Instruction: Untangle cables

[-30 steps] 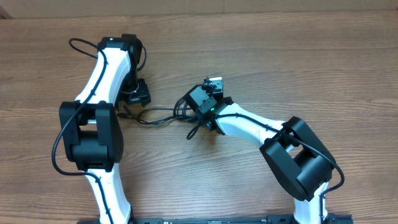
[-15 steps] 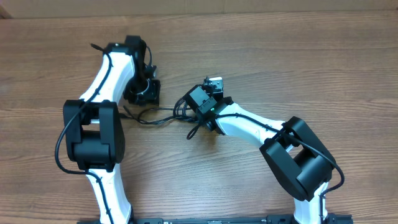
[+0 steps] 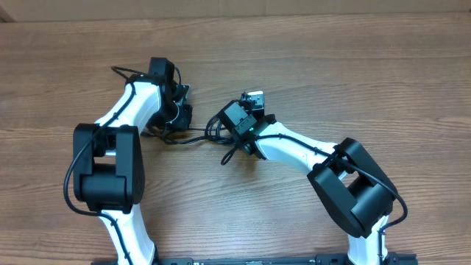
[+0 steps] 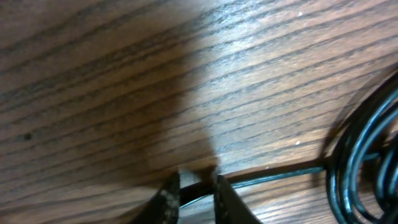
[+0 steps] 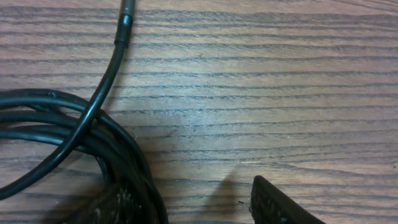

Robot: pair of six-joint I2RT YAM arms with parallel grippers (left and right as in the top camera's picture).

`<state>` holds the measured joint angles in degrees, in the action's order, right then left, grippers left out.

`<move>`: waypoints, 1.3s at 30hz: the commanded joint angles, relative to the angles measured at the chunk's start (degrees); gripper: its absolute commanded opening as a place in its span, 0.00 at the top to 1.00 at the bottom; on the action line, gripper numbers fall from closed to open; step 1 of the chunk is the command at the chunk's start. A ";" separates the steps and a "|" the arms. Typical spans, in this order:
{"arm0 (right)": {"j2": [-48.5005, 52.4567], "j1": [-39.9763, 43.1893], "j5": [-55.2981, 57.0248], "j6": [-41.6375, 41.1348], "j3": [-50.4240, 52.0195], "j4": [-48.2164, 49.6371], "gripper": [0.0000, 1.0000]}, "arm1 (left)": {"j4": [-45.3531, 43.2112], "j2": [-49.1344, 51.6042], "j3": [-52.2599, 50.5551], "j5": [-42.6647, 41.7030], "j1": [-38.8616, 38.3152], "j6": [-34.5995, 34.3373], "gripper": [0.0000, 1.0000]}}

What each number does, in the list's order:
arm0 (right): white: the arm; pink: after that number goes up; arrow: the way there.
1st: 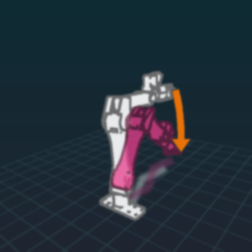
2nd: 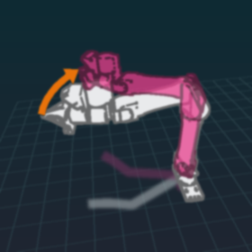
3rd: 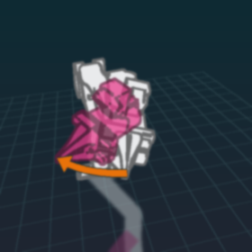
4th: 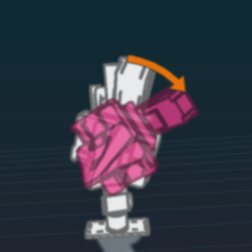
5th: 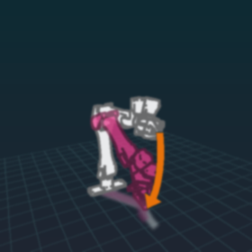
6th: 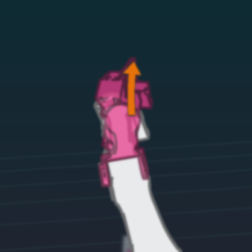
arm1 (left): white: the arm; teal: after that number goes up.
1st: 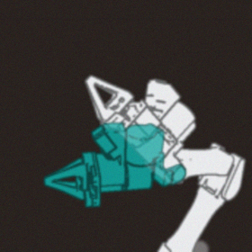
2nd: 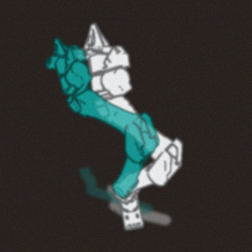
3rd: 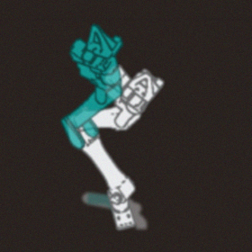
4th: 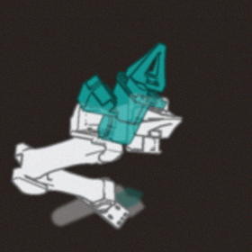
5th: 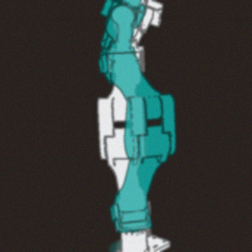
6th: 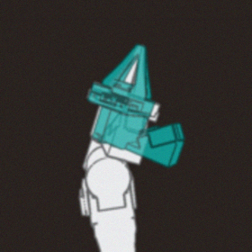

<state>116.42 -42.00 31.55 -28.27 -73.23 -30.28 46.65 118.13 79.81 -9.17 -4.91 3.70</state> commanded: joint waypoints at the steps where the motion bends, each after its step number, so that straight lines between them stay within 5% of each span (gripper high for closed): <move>1: -0.37 0.35 0.92 -0.24 -0.02 0.11 0.42 | -2.56 4.02 -5.53 3.78 -0.50 1.49 0.91; 14: -0.63 0.35 0.20 -0.20 -0.26 -0.28 0.42 | 3.76 4.00 -2.62 -1.53 -0.50 5.55 0.83; 22: -3.56 2.99 -19.04 1.77 -4.57 -5.44 0.28 | 7.52 4.00 -0.59 -6.95 -1.18 8.37 0.68; 30: -2.60 8.70 -33.16 1.73 -3.98 -7.54 0.27 | 9.01 4.00 -0.59 -6.36 -3.98 11.98 0.76; 39: -1.51 10.08 -42.60 8.72 -3.98 -8.94 0.26 | 10.01 4.00 -0.96 -0.96 -7.15 11.47 0.73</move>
<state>115.00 -31.55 -5.58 -23.81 -76.44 -39.83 56.16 118.93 80.73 -12.99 -10.83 13.96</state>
